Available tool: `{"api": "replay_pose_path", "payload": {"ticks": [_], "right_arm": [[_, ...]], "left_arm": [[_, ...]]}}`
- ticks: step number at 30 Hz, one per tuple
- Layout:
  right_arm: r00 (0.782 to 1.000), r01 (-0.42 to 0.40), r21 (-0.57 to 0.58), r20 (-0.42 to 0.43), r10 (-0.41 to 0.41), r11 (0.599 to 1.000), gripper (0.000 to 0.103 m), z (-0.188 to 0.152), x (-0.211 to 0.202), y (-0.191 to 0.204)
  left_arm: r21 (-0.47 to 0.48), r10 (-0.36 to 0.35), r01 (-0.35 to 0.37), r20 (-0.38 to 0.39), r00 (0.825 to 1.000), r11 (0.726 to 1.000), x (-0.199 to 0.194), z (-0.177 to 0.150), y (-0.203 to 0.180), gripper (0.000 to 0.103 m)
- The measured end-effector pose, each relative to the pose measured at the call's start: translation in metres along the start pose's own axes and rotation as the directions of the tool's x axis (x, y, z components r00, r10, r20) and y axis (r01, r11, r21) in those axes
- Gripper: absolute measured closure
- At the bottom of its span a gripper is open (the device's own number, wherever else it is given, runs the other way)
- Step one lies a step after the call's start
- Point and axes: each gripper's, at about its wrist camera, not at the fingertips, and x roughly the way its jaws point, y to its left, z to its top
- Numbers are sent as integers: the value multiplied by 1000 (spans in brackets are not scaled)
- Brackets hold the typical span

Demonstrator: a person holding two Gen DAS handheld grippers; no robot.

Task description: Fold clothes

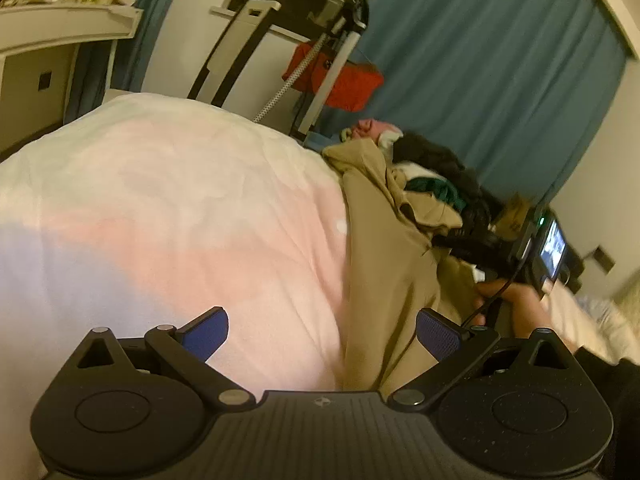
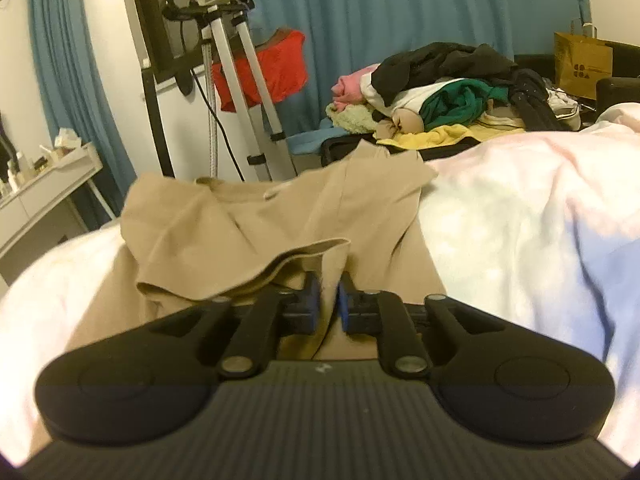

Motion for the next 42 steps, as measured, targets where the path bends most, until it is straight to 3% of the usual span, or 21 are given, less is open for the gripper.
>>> {"api": "replay_pose_path", "payload": {"ticks": [1, 3, 12, 22, 27, 30, 35, 39, 42], "right_arm": [[1000, -15, -1, -8, 15, 1000, 44, 0, 0, 2], [999, -46, -23, -7, 46, 999, 16, 2, -8, 10], [991, -114, -110, 51, 120, 987, 15, 6, -112, 39], [980, -150, -30, 125, 152, 988, 15, -48, -284, 27], [981, -171, 44, 101, 166, 984, 15, -74, -316, 16], [981, -176, 55, 86, 171, 983, 15, -71, -318, 12], [980, -194, 87, 66, 188, 977, 15, -74, -319, 2], [975, -220, 152, 42, 216, 964, 15, -75, -316, -9], [969, -247, 210, 38, 244, 946, 15, -74, -314, -17]], "left_arm": [[4, 2, -2, -6, 1000, 1000, 4, -1, -1, 2], [10, 5, -5, -14, 1000, 1000, 11, 0, -5, 2], [53, 2, -4, 27, 1000, 999, -9, 1, -21, 2], [152, -26, 17, 56, 998, 988, -52, -15, -57, 2], [190, -20, 19, 4, 1000, 982, -59, -24, -72, 2], [183, 42, -39, -13, 999, 982, -67, -23, -64, 2], [-21, 142, -145, -95, 985, 989, -85, -16, -14, 3], [-165, 206, -231, -156, 966, 959, -103, -22, 19, 5], [-281, 196, -259, -233, 952, 924, -103, -32, 38, 14]]}}
